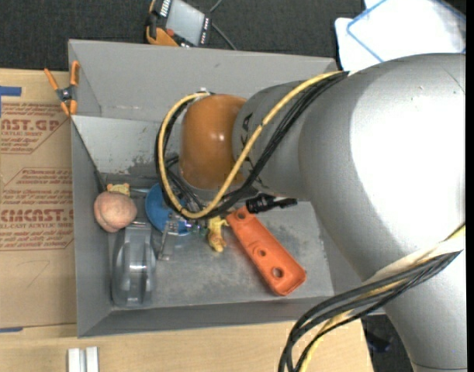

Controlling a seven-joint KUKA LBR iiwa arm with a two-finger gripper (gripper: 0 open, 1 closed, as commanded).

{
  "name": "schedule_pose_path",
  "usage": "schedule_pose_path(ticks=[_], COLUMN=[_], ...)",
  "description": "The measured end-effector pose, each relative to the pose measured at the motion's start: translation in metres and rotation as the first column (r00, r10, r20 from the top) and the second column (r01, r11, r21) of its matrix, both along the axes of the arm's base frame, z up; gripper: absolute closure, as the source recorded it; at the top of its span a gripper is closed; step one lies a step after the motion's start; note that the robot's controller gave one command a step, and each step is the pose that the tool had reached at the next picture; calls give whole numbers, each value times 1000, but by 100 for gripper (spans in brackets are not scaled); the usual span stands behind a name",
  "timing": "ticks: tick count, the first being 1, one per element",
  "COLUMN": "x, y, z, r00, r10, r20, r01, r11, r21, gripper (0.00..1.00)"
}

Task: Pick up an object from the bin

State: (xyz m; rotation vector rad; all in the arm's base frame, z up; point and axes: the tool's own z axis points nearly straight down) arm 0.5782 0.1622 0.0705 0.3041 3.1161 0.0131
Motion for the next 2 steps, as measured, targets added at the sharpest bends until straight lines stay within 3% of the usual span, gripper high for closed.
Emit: schedule_pose_path(ticks=[1, 2], x=[8, 5], y=[6, 4], z=[0, 0], r00=[993, 998], r10=[122, 69], r20=[-8, -3], r01=[-122, -69], r11=[993, 998], r21=[-2, 0], gripper=[0, 0])
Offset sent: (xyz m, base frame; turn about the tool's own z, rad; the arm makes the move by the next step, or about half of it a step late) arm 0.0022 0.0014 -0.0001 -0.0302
